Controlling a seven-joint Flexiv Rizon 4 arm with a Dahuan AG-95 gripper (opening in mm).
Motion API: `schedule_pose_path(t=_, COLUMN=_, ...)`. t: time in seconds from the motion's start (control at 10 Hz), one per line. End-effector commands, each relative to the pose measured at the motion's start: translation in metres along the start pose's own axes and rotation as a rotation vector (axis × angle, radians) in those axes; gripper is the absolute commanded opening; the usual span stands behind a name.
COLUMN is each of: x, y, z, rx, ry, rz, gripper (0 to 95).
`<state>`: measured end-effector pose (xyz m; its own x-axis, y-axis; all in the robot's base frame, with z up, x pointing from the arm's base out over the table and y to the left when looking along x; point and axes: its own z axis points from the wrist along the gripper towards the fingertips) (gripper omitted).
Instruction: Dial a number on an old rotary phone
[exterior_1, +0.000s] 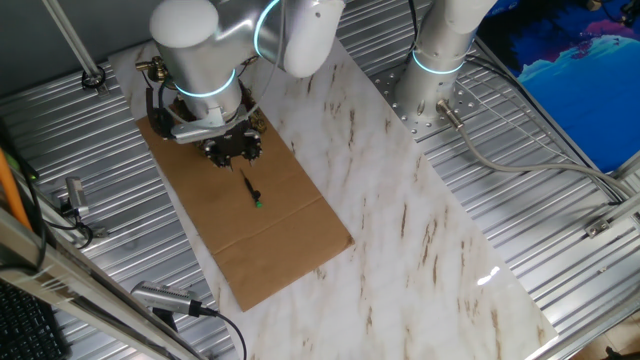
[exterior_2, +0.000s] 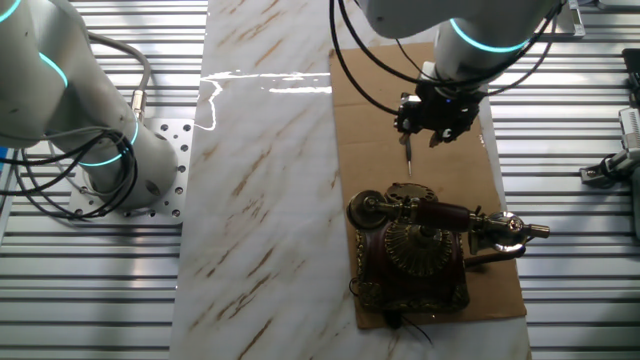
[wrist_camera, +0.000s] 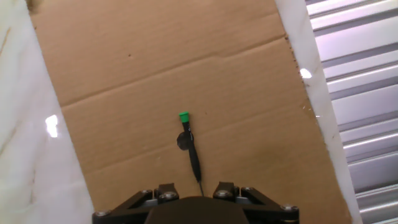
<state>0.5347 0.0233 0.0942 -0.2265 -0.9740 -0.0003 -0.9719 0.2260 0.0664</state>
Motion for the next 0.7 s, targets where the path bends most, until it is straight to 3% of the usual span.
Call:
schedule_pose_path(t=0.1, x=0.0016, y=0.0029, z=-0.0024, rx=0.007, ry=0.001, rz=0.011, gripper=38.0)
schedule_pose_path(t=0.6, x=0.0000, y=0.0047, z=-0.0039, rx=0.011, ry=0.027, rz=0.031, gripper=38.0)
schedule_pose_path(t=0.7, x=0.0000, y=0.0047, z=-0.0039, rx=0.005, ry=0.007, rz=0.039, gripper=38.0)
